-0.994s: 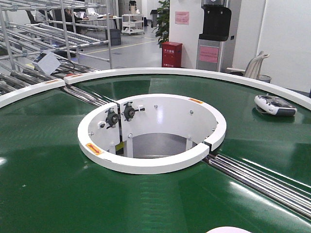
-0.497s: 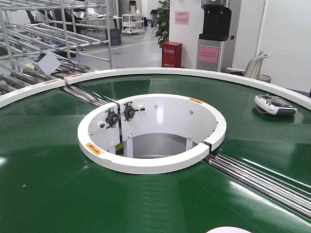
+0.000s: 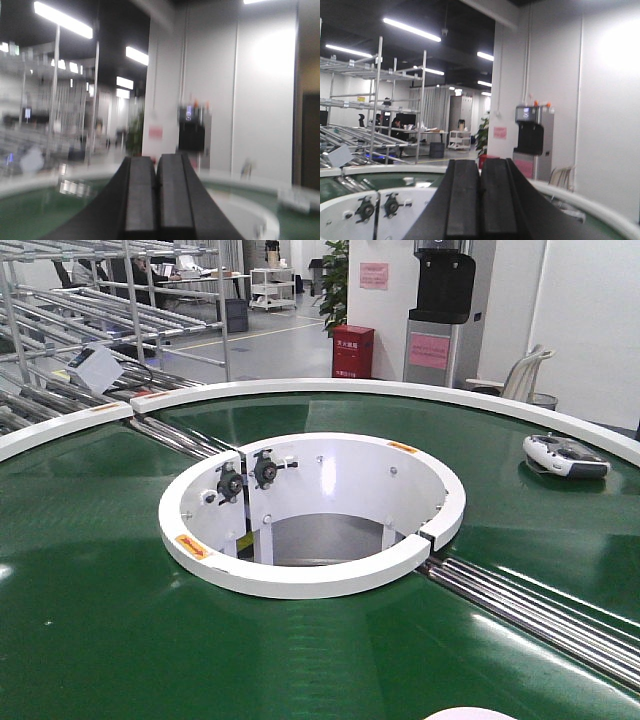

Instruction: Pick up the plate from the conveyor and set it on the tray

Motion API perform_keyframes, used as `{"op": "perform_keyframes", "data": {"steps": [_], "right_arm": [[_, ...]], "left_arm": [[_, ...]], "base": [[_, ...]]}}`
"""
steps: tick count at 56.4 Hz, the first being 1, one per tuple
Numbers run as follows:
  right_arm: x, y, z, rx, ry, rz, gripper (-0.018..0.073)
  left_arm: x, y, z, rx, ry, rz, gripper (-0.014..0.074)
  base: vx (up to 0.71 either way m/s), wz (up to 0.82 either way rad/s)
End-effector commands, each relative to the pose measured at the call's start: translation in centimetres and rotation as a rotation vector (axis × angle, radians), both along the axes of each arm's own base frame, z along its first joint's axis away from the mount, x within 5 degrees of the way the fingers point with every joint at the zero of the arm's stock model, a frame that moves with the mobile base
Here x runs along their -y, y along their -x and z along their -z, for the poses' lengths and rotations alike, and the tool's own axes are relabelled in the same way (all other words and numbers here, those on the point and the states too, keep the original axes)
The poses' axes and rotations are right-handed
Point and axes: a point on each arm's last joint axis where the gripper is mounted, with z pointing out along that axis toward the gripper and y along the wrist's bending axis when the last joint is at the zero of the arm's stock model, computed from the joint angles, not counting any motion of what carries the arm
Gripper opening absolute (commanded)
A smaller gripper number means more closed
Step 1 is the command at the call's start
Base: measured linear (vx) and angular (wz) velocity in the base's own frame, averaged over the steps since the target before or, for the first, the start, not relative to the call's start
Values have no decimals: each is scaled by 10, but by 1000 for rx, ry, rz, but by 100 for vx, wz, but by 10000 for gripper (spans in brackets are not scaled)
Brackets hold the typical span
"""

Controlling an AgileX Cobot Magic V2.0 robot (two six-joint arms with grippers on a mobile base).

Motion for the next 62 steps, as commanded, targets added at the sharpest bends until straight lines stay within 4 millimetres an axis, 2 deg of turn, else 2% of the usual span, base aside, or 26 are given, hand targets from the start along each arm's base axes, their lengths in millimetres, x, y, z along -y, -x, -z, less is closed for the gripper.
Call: {"op": "perform_keyframes", "data": {"steps": [1,6,10,17,20,26,32,39,45,56,62], "right_arm": [[0,0,-49,10,75,37,-9],[-1,-14,-81,-54,89,36,-9],[-2,-31,-95,-104,90,32,-9],[-4,-65,-102,-167,74,20,-9],[-5,-77,-98,-210,59,9,-9],[-7,-95,-88,-306,55,-2,-9],[-9,-106,-82,-360,31,-17,-1],[-9,-106,-82,-362,15,-25,55],[-9,-106,-82,-368,12,-27,161],[-9,-106,-81,-375,13,-28,474],[-9,-106,-81,-375,14,-28,574]], "left_arm": [[-1,4,-63,105,-2,-16,3],[3,-16,-104,52,-43,-22,3],[6,-36,-132,6,-59,-17,3],[12,-77,-154,-79,-74,-10,3],[14,-92,-154,-121,-80,-7,3],[18,-115,-142,-214,-74,6,3],[20,-126,-133,-297,-91,15,9],[21,-129,-127,-346,-103,21,62],[21,-129,-127,-347,-103,21,156],[21,-129,-126,-361,-105,24,400],[22,-129,-125,-375,-103,28,478]], "base": [[0,0],[0,0],[0,0],[0,0],[0,0],[0,0],[0,0],[0,0],[0,0],[0,0],[0,0]]}}
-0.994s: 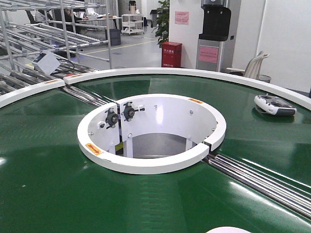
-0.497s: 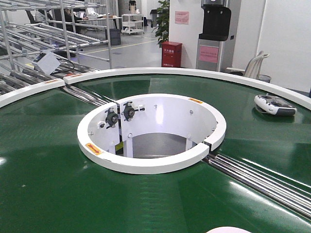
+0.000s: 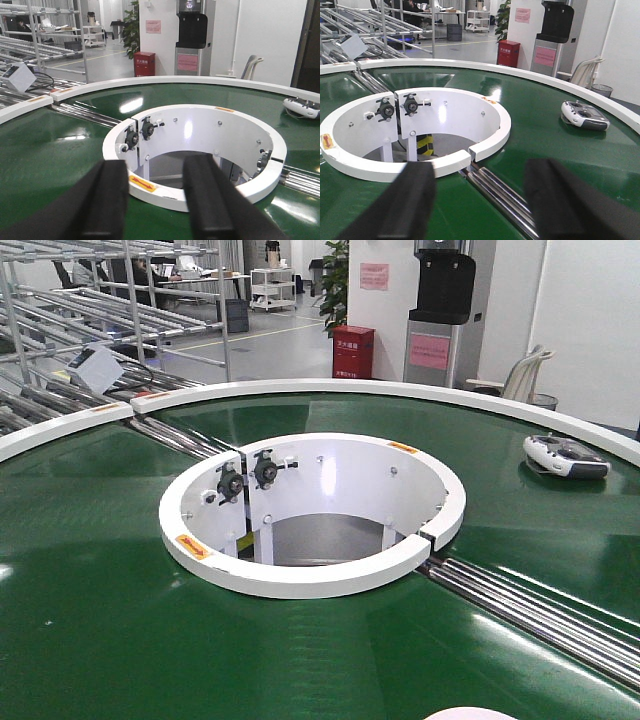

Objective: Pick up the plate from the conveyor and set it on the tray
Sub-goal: 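Lower left gripper to light blue plate rim, right to pink plate rim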

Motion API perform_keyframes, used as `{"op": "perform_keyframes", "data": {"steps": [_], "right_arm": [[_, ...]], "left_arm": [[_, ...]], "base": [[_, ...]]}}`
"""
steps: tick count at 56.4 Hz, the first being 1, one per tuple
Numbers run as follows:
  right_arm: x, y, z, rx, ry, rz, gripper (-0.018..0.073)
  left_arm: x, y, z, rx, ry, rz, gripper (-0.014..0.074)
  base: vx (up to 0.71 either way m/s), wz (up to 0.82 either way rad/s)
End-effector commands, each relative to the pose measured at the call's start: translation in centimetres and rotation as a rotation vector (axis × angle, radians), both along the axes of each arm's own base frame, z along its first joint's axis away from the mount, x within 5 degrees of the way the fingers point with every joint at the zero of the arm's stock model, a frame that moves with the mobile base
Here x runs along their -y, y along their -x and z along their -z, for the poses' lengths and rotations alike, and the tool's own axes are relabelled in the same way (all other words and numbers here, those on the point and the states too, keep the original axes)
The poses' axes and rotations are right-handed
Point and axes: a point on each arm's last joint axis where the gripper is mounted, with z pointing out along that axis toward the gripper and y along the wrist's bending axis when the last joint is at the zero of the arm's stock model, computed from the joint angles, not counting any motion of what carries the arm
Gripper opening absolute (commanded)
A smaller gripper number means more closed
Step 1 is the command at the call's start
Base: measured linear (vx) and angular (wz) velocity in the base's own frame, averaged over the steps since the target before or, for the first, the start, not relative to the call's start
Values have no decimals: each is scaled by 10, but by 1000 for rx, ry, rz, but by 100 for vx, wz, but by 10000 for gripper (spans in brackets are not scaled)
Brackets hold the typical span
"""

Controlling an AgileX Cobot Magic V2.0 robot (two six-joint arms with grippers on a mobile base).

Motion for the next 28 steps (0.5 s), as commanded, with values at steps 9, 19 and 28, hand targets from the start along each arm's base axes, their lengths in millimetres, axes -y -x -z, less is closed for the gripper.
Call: {"op": "perform_keyframes", "data": {"steps": [9,19,28], "right_arm": [[1,1,-15,73,-58,6,592],[-4,-23,8,-197,-106,-10,567],[-10,-70,38,-540,-90,-20,537]], "left_arm": [[0,-4,-12,60,38,-7,484],[12,-18,11,-179,48,51,482],[32,-52,44,-527,23,127,482]], "base": [[0,0],[0,0],[0,0]]}}
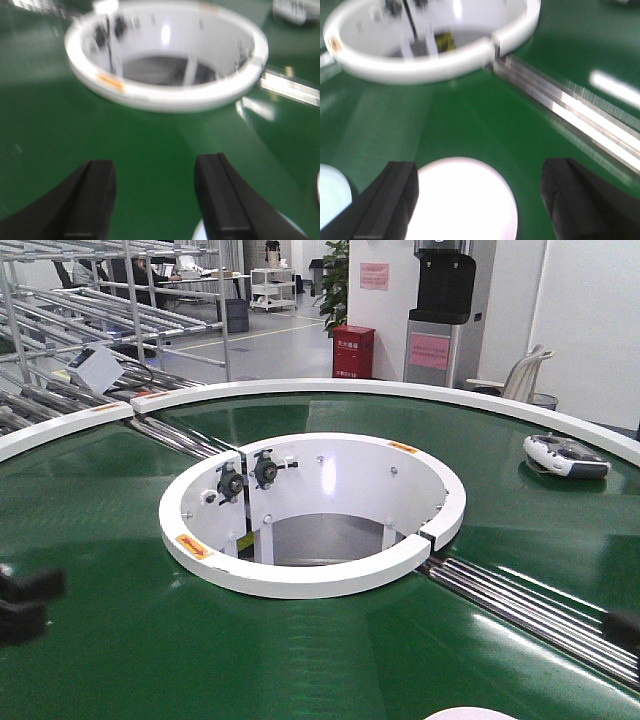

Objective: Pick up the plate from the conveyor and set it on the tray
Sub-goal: 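Lower left gripper to light blue plate rim, right to pink plate rim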

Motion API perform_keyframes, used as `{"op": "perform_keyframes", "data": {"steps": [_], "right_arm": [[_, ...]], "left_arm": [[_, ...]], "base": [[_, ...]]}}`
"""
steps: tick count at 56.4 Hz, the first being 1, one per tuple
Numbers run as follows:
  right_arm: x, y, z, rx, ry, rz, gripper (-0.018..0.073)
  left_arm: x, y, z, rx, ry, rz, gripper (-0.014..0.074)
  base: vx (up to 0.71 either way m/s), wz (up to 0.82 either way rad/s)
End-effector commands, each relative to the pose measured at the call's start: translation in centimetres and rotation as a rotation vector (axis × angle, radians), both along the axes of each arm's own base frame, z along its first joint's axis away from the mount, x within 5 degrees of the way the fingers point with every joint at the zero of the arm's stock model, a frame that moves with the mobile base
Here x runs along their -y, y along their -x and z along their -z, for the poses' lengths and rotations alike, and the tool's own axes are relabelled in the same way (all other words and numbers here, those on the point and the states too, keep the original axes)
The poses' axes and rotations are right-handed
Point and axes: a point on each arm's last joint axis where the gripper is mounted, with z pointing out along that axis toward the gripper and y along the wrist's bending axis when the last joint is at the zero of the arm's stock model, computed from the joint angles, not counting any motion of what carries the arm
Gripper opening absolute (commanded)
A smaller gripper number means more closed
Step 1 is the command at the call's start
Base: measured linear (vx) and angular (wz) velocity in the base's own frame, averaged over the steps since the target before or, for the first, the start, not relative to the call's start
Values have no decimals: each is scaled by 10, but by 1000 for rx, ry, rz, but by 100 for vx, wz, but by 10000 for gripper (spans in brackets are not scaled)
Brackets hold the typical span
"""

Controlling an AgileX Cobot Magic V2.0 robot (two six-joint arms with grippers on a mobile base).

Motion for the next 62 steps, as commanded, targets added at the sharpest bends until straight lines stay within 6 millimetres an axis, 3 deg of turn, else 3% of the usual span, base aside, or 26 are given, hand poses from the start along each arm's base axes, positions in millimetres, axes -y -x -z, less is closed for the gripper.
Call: {"op": "perform_keyframes", "data": {"steps": [1,15,28,45,62], "right_arm": [[-1,-26,0,-60,-6,8,534],[1,-85,69,-388,66,41,510],[5,-108,106,-492,108,95,507],[5,-118,121,-514,122,91,507],[6,-126,139,-558,137,91,507]], "left_arm": [[10,-18,4,-76,27,22,482],[28,-65,82,-441,32,37,482],[45,-85,134,-591,-13,85,482],[71,-86,154,-619,-42,148,482],[75,-88,160,-616,-40,148,482]], "base": [[0,0],[0,0],[0,0],[0,0],[0,0]]}}
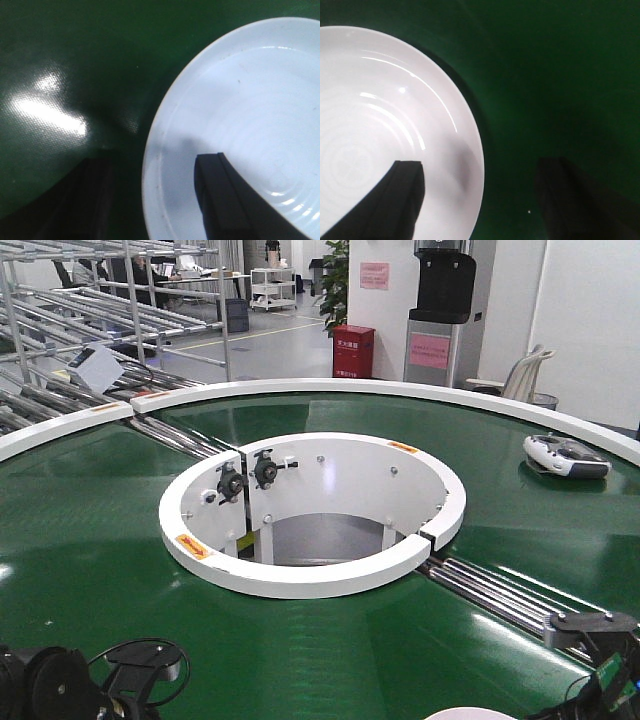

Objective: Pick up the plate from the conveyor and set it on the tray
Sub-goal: 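Lower left gripper to light blue plate rim, right to pink plate rim, then close both grippers on the plate rims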

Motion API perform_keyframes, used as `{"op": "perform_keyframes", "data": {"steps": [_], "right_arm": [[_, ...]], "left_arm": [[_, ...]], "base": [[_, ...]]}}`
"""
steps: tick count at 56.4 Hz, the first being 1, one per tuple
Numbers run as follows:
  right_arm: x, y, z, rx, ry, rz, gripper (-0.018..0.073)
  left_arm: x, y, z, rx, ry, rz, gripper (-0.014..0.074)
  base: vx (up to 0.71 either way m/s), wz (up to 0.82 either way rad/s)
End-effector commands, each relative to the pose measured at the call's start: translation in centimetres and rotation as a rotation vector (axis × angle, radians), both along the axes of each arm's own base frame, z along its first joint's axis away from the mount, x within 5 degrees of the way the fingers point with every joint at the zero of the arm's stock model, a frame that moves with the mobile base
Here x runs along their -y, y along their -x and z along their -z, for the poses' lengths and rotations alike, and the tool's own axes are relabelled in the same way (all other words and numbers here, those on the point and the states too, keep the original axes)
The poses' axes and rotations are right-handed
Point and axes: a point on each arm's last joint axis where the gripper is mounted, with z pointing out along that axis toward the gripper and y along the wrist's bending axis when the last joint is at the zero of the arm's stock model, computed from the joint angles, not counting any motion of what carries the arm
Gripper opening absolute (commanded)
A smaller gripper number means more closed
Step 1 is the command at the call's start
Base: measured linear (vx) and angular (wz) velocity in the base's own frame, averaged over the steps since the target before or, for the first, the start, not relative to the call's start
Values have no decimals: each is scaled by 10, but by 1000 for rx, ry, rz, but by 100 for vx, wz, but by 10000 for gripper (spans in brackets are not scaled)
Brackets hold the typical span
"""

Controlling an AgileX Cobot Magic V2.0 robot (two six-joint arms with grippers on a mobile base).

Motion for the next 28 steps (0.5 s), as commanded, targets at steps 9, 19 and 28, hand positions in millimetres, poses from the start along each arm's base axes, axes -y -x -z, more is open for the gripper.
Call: {"op": "perform_keyframes", "data": {"steps": [9,19,28], "right_arm": [[2,-15,2,57,10,-6,507],[2,-22,19,32,11,-7,482],[1,-26,32,7,9,-5,353]], "left_arm": [[8,-9,-5,54,26,-7,482],[12,-11,5,45,19,-3,482],[12,-12,6,46,17,-4,458]], "base": [[0,0],[0,0],[0,0]]}}
